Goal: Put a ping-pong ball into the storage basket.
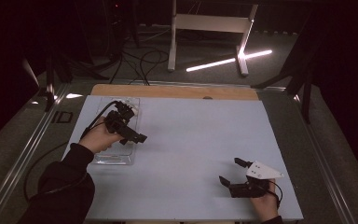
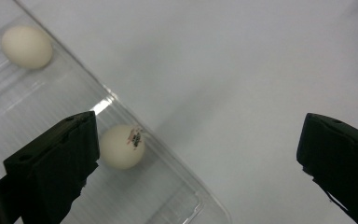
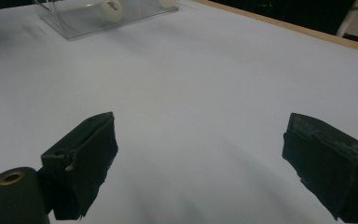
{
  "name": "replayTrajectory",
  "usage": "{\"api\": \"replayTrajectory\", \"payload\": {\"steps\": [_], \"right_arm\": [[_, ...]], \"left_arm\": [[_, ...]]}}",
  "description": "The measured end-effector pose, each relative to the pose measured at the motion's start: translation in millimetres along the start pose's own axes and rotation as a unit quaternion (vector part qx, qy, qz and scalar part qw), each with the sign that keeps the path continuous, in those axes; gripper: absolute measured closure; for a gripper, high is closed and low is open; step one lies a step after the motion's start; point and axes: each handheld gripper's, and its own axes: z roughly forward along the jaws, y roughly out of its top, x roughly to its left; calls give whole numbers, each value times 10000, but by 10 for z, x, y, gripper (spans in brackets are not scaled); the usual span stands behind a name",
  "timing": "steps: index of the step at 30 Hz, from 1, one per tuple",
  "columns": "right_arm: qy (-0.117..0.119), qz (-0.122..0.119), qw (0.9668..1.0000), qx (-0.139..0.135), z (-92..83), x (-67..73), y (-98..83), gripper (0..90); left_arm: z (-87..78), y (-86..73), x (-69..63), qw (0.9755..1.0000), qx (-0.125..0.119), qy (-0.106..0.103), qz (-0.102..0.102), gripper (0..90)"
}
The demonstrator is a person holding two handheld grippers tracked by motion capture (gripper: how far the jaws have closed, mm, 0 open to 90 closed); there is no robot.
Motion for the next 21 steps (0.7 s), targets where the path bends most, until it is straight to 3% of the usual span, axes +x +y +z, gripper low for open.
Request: {"api": "replayTrajectory", "payload": {"steps": [4, 7, 10, 13, 17, 20, 21], "right_arm": [[6, 24, 10000, -7, 0, -12, -5, 97], [32, 46, 10000, 7, 16, -8, -7, 97], [46, 41, 10000, 17, 17, -15, -11, 97], [43, 47, 10000, -4, 5, -21, -8, 97], [34, 24, 10000, -2, 5, -19, -4, 97], [39, 13, 10000, 15, 7, -12, -1, 97], [43, 4, 10000, 9, 6, -10, 1, 98]], "left_arm": [[-44, 41, -43, 9999, -142, -1, 62, 5], [-66, 92, -124, 9991, -277, 11, 315, 5], [-60, 133, -186, 9986, -333, -100, 404, 5], [-39, 169, -256, 9974, -453, 25, 562, 5], [-9, 237, -352, 9965, -482, -65, 676, 5], [16, 274, -451, 9941, -591, 120, 898, 5], [27, 289, -474, 9940, -612, 96, 896, 5]]}}
